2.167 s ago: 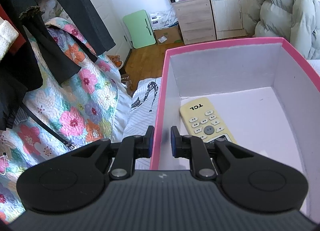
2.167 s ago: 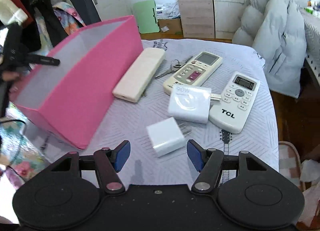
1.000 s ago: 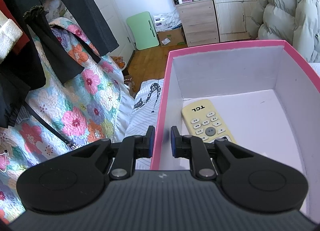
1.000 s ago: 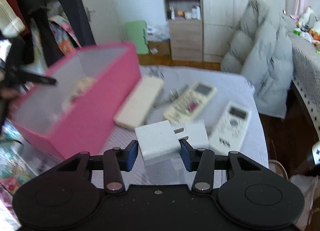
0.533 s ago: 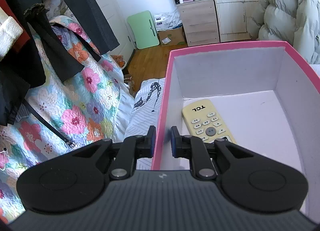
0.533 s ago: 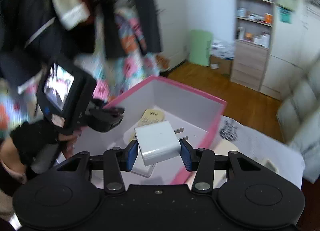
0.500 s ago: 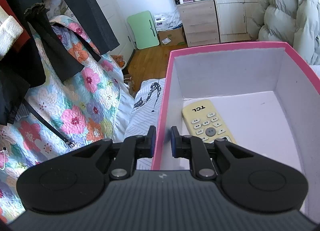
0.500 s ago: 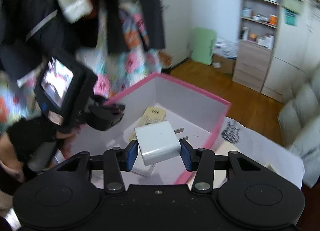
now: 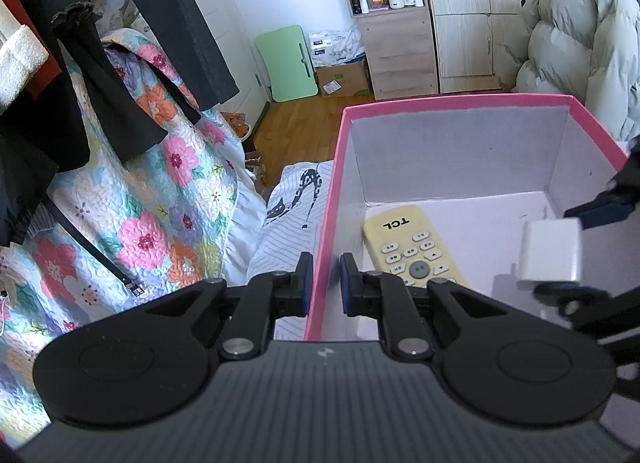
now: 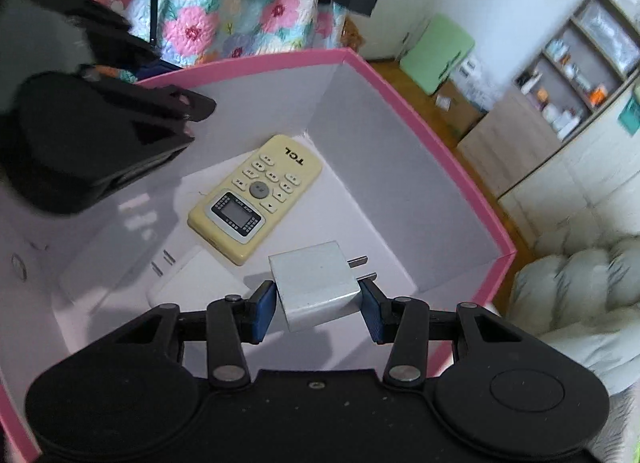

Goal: Organize rigid objects
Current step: 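Carry the small white charger into the pink box and open the right tool, then move the right tool back to the cream remote with pink buttons, then grasp the cream pink-button remote edgewise with the right tool, then lower the pink-button remote into the pink box and open the right tool, then move the right tool to the long white bar remote and grasp it, then carry the long white remote into the pink box and open the right tool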

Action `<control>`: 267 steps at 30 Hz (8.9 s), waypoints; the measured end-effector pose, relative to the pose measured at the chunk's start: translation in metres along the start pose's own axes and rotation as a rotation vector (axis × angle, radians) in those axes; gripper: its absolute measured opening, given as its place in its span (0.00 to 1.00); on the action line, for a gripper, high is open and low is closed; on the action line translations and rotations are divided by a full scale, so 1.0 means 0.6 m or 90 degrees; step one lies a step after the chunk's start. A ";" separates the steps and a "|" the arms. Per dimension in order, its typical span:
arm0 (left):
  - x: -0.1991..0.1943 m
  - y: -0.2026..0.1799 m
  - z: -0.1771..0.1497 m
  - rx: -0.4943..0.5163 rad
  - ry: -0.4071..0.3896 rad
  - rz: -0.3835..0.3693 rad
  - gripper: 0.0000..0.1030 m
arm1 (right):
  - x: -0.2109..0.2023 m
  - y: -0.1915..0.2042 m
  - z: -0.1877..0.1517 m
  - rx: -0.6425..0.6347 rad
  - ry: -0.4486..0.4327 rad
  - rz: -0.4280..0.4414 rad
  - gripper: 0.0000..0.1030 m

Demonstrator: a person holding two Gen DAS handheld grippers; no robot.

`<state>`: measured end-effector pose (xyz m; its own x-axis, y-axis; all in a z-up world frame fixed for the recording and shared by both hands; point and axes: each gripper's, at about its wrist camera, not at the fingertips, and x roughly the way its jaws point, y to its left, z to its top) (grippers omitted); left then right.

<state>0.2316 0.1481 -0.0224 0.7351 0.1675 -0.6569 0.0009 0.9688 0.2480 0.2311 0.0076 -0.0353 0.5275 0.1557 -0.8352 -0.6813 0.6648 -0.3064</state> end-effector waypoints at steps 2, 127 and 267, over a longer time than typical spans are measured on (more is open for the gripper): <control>0.000 0.000 0.000 0.001 -0.001 0.001 0.13 | 0.014 0.001 0.002 0.000 0.020 0.002 0.49; 0.008 -0.009 0.008 0.006 0.018 0.000 0.13 | -0.142 -0.209 -0.266 0.578 -0.221 0.109 0.20; -0.007 -0.001 -0.002 -0.015 -0.022 -0.002 0.11 | -0.023 -0.014 0.012 0.086 -0.115 0.097 0.20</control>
<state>0.2279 0.1468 -0.0207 0.7585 0.1581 -0.6322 -0.0119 0.9733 0.2291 0.2329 0.0052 -0.0178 0.5143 0.3812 -0.7682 -0.6919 0.7137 -0.1091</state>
